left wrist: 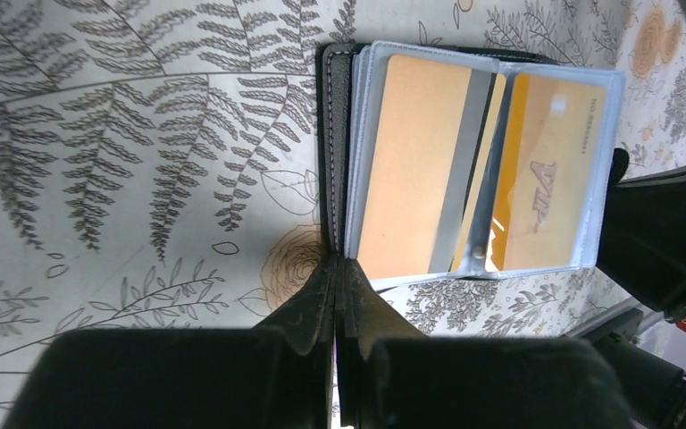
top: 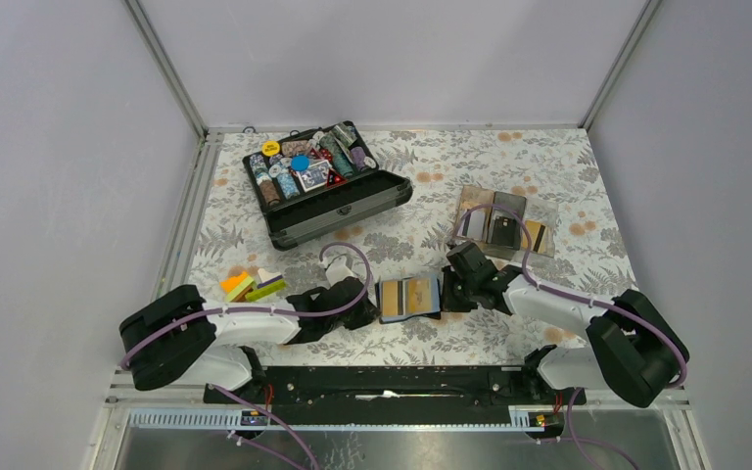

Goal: Put the credit cards into the card holder
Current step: Close the card holder at the center of the board.

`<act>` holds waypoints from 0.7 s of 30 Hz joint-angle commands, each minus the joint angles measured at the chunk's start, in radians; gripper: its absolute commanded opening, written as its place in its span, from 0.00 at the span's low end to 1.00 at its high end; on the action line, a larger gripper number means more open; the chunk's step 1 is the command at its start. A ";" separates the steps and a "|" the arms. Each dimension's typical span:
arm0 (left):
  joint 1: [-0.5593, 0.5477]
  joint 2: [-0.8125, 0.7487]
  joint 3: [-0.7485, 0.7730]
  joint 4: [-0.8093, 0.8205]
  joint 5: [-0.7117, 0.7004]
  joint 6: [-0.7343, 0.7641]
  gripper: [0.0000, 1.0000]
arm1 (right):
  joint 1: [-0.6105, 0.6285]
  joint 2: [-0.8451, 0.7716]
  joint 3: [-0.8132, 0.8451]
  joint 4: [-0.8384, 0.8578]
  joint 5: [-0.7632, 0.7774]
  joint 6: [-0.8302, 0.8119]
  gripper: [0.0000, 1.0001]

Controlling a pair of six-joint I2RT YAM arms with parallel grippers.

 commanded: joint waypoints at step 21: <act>-0.005 -0.053 0.000 -0.007 -0.037 0.050 0.00 | 0.025 -0.208 -0.124 0.131 -0.062 0.184 0.55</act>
